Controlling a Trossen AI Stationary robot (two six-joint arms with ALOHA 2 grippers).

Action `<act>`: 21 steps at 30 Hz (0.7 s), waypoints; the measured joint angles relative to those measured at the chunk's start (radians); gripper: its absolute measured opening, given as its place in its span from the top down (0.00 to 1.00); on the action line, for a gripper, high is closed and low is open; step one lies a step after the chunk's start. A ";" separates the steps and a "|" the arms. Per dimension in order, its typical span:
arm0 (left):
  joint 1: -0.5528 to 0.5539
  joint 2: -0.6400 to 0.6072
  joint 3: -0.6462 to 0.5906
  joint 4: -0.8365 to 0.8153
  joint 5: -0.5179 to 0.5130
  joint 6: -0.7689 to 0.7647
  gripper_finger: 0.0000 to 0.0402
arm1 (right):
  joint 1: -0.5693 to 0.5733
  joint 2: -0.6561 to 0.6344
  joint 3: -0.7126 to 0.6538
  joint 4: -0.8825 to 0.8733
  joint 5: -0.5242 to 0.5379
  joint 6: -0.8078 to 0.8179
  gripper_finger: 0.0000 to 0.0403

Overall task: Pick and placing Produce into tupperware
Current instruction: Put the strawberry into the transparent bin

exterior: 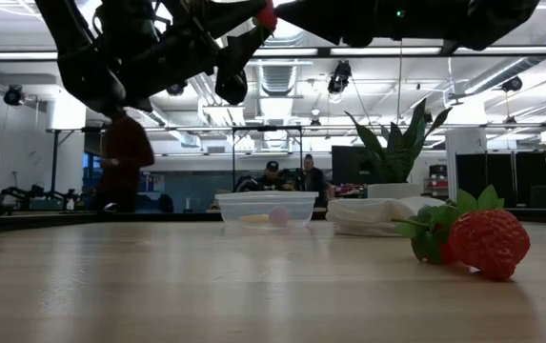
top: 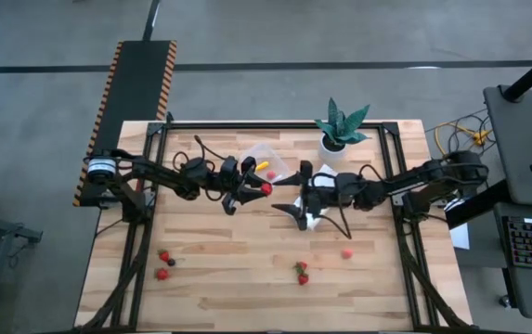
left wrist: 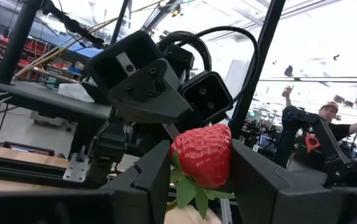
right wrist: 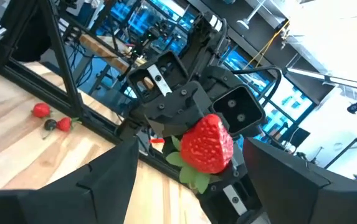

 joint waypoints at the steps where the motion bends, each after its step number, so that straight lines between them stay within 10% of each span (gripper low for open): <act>1: 0.000 0.000 0.000 0.000 0.000 0.000 0.69 | 0.000 0.002 0.003 0.000 0.000 0.000 0.31; 21: -0.019 0.003 0.055 -0.002 -0.002 0.009 0.69 | -0.024 0.003 0.021 0.001 0.001 -0.025 0.39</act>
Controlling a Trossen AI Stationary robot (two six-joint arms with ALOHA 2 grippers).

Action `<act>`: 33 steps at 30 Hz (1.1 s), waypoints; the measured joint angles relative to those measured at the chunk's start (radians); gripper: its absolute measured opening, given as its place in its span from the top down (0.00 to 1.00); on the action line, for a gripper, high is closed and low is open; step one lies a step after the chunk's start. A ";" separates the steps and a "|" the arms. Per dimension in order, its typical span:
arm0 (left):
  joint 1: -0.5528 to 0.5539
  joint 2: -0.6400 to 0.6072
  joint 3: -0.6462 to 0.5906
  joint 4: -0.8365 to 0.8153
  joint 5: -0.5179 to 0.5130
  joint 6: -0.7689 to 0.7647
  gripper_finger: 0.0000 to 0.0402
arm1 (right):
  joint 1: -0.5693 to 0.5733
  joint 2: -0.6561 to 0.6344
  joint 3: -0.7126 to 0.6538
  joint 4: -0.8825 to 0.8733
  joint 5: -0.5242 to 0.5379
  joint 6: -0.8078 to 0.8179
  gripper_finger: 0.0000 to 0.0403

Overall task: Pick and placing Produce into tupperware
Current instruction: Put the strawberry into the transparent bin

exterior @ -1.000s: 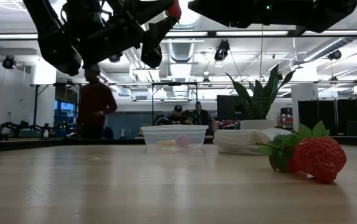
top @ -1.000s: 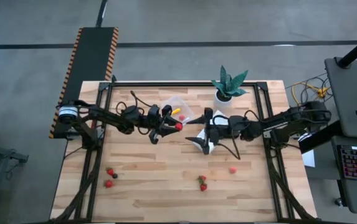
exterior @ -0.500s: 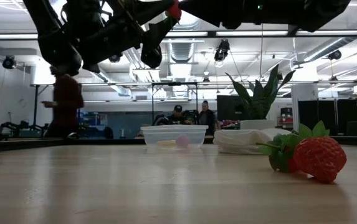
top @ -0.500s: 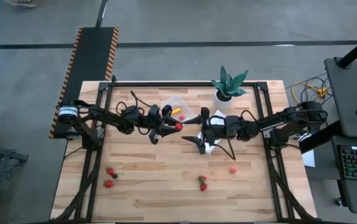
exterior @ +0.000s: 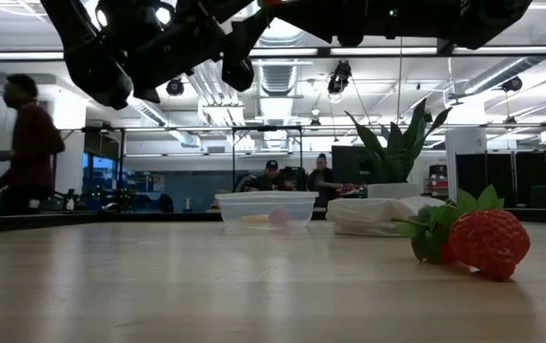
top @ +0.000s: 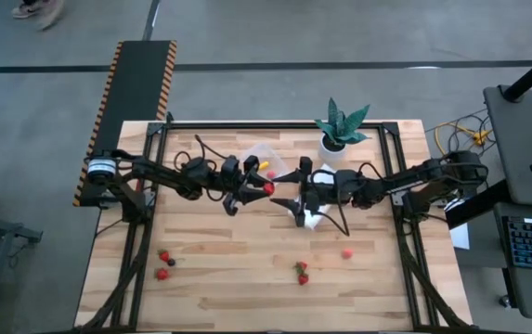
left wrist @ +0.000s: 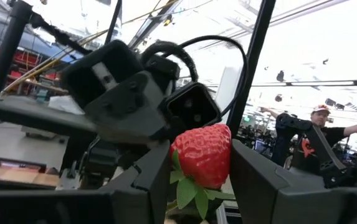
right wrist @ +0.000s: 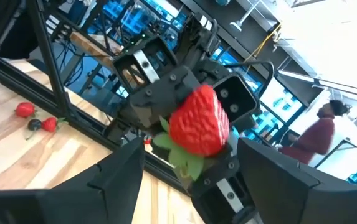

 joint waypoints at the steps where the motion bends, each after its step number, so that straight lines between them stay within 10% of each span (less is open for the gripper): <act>1: -0.001 0.002 0.005 -0.001 0.000 0.003 0.69 | 0.000 0.000 0.000 0.000 0.000 -0.001 0.39; 24: 0.001 0.003 0.011 -0.036 -0.006 0.021 0.69 | 0.000 -0.002 0.021 -0.001 -0.006 -0.013 0.43; 33: 0.001 0.003 0.012 -0.036 -0.008 0.022 0.69 | 0.000 -0.002 0.021 -0.009 -0.006 -0.010 0.59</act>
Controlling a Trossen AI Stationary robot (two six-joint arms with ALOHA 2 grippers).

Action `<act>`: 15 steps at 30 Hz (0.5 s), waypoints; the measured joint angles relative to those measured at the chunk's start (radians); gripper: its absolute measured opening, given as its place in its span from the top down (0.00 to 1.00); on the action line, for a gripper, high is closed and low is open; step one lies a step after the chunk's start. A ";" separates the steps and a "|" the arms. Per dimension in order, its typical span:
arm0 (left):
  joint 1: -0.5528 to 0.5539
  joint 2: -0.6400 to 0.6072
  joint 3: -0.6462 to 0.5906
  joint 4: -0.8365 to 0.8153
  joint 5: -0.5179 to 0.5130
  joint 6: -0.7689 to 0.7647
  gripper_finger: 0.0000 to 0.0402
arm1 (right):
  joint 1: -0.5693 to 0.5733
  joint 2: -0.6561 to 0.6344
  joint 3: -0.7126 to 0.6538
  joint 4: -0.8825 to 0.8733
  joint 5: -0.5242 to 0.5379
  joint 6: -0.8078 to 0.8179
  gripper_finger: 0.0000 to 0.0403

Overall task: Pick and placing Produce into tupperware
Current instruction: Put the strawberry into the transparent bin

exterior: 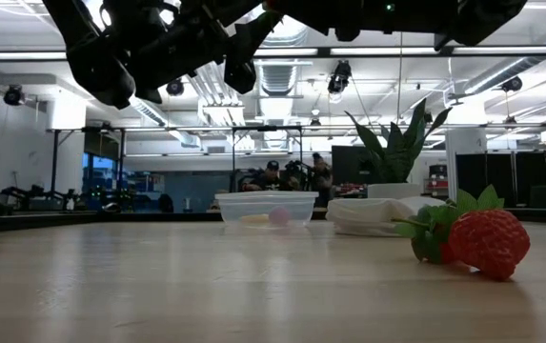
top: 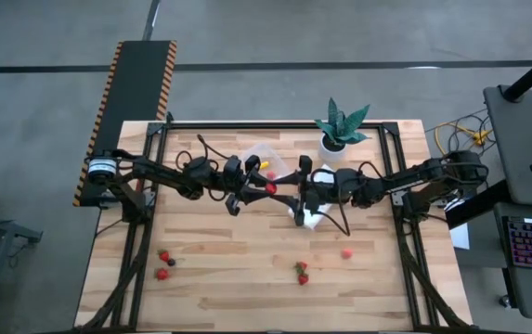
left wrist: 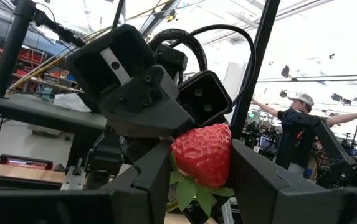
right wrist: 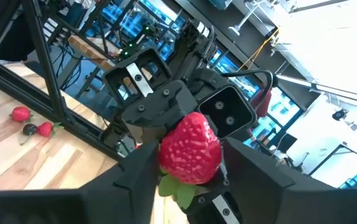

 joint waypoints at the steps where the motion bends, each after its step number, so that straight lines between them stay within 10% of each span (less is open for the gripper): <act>1: 0.000 0.000 0.000 0.000 0.000 0.000 0.69 | 0.000 0.000 0.000 0.000 0.000 0.001 0.61; 15: 0.000 0.000 -0.001 -0.002 0.001 -0.001 0.60 | 0.000 -0.001 -0.001 -0.013 0.001 0.007 0.68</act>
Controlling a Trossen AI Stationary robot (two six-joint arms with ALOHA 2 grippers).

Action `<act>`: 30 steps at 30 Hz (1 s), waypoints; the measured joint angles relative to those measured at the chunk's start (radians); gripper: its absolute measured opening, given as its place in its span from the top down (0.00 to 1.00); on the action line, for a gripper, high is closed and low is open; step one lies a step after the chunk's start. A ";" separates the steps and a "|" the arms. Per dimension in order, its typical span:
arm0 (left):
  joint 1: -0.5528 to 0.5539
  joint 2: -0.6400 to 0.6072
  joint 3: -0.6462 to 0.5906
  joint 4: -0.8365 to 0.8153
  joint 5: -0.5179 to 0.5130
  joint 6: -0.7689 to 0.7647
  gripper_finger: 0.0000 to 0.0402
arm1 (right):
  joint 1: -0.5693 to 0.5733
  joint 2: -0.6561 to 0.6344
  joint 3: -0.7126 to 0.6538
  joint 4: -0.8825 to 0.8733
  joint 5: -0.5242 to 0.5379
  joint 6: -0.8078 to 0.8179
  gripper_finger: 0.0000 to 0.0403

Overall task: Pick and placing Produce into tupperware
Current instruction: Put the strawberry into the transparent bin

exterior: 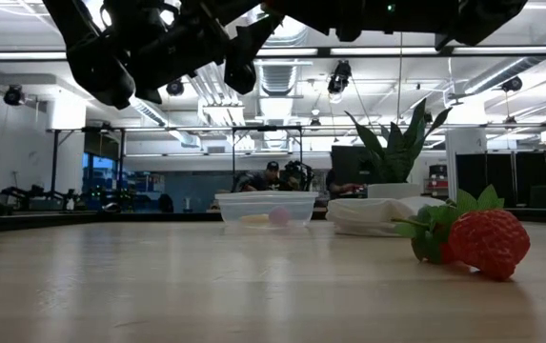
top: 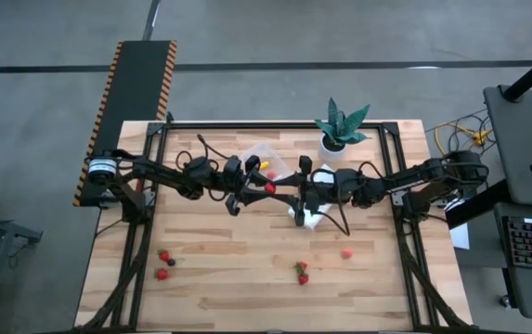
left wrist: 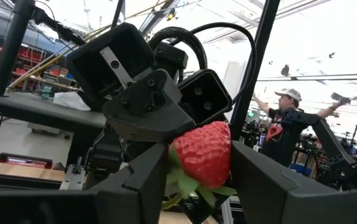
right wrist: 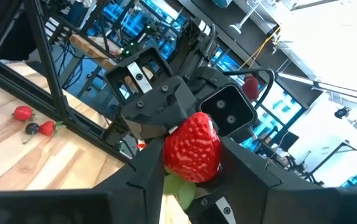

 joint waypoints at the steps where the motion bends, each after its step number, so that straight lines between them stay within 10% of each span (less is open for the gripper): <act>1: 0.000 0.000 0.000 0.000 0.000 0.000 0.58 | 0.000 0.000 0.000 -0.001 0.000 0.001 0.68; 15: 0.074 -0.007 -0.008 0.002 0.137 0.001 0.44 | 0.001 -0.008 0.021 -0.081 0.051 0.114 0.68; 30: 0.306 -0.007 -0.089 -0.032 0.263 0.001 0.44 | -0.001 -0.014 0.327 -0.884 0.146 0.463 0.68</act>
